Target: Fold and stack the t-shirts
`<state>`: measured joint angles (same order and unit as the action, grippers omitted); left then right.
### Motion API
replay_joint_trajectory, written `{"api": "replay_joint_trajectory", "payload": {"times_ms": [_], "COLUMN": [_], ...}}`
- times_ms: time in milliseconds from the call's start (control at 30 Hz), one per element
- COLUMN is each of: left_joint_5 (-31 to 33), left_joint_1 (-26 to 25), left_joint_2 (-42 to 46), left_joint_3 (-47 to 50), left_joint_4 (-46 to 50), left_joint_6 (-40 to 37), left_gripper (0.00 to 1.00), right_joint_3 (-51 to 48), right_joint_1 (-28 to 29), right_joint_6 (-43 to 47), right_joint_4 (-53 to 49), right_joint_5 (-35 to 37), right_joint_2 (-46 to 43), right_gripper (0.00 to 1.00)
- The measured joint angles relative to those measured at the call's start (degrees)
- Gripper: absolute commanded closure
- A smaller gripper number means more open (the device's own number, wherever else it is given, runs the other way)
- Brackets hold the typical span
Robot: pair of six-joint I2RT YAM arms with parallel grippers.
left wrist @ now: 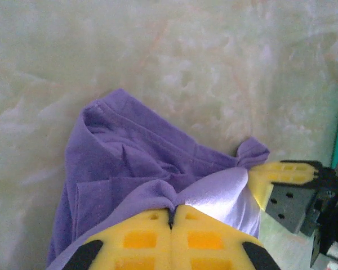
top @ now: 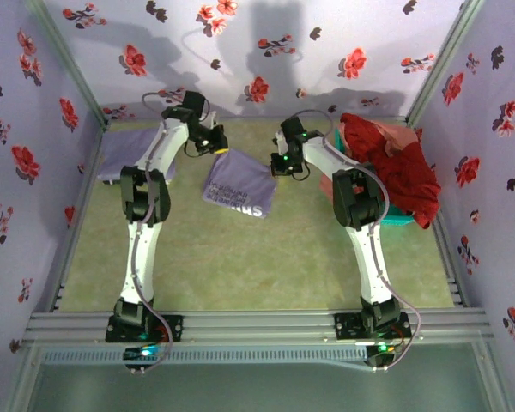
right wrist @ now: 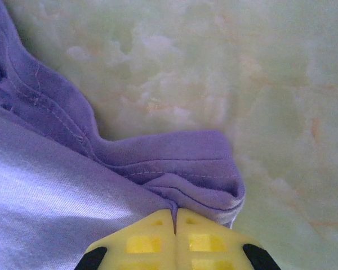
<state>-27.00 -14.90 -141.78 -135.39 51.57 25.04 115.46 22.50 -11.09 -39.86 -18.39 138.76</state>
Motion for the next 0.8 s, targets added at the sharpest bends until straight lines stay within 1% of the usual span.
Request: {"api": "replay_joint_trajectory", "payload": {"times_ms": [100, 233, 267, 367, 567, 733, 767, 800], "left_joint_5": [0.48, 2.12, 1.01, 2.36, 2.71, 2.43, 2.36, 2.34], "left_joint_1": [0.07, 0.33, 0.50, 0.81, 0.66, 0.66, 0.66, 0.66], "left_joint_2": [-2.45, -8.39, -9.25, -9.29, -9.51, -9.51, -9.51, -9.51], "left_joint_3": [0.00, -0.74, -0.79, -1.70, -1.79, -1.70, -1.70, -1.70], "left_joint_4": [-3.76, -6.36, -7.10, -7.23, -6.97, -7.02, -6.99, -6.97], "left_joint_6": [1.88, 4.22, 4.66, 4.83, 4.20, 3.06, 2.91, 2.75], "left_gripper": [1.00, 1.00, 1.00, 1.00, 1.00, 1.00, 0.97, 0.86], "right_joint_3": [0.33, 0.33, 0.33, 0.28, -1.64, 5.38, 6.12, 6.86], "right_joint_1": [-0.07, -0.17, -0.17, -0.17, -0.31, -1.42, -1.66, -1.92], "right_joint_6": [0.17, 0.20, 0.22, 0.17, -1.55, -4.04, -4.37, -4.68], "right_joint_4": [-0.79, -1.20, -1.25, -1.53, -0.50, -2.73, -2.95, -3.28], "right_joint_5": [0.00, -0.02, 0.00, 0.31, 1.92, 2.01, 1.99, 1.44], "right_joint_2": [0.04, 0.02, 0.00, -0.31, -2.38, 1.92, 2.80, 3.61], "right_gripper": [1.00, 1.00, 1.00, 1.00, 1.00, 1.00, 1.00, 1.00]}}
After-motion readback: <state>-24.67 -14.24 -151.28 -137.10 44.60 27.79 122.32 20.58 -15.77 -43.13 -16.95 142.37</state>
